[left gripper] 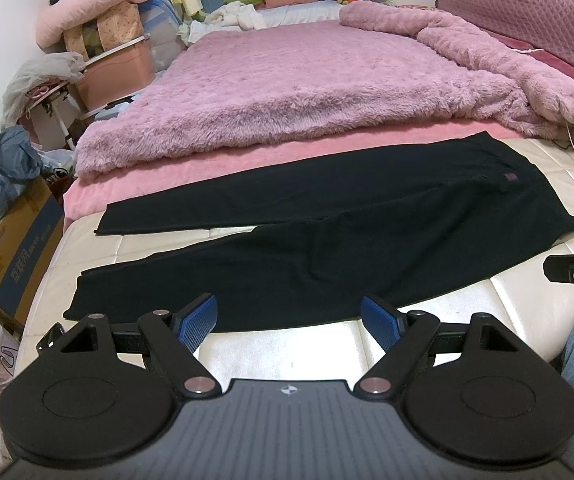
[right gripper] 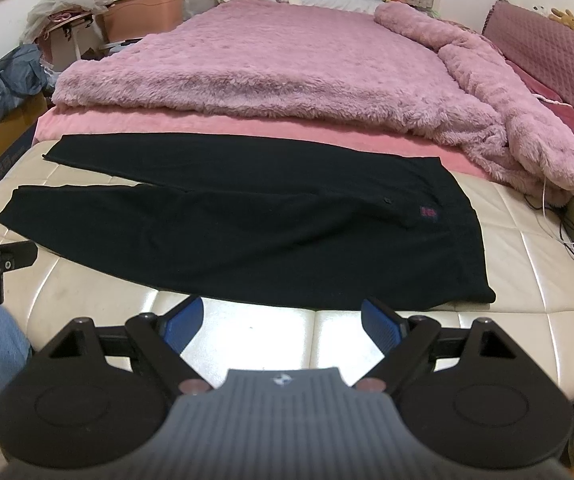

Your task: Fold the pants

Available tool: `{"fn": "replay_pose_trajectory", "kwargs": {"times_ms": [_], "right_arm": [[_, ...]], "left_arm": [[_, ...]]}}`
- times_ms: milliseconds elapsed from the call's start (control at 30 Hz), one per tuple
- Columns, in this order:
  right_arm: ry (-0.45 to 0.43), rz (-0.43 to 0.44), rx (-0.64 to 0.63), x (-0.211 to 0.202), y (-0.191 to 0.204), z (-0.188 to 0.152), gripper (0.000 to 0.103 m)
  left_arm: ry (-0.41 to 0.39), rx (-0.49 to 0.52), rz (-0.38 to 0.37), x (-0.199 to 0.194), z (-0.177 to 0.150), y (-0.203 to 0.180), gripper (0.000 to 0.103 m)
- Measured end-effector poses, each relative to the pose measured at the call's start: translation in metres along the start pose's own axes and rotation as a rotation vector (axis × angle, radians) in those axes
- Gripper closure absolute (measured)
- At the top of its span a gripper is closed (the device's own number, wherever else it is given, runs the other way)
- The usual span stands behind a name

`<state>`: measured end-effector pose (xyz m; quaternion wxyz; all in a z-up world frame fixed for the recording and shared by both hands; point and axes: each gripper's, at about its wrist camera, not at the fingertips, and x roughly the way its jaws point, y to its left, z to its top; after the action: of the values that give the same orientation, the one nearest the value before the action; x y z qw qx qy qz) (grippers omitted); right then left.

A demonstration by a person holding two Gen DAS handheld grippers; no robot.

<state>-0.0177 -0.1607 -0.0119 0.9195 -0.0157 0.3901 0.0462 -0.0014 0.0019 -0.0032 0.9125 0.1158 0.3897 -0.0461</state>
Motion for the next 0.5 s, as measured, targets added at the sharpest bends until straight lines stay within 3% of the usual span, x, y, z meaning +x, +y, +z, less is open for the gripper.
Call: {"fn": "replay_pose_trajectory", "kwargs": {"times_ms": [500], "right_arm": [[0.002, -0.001, -0.005, 0.0006, 0.0012, 0.0004, 0.021]], "left_arm": [[0.0, -0.002, -0.002, -0.0002, -0.0005, 0.0007, 0.007]]}}
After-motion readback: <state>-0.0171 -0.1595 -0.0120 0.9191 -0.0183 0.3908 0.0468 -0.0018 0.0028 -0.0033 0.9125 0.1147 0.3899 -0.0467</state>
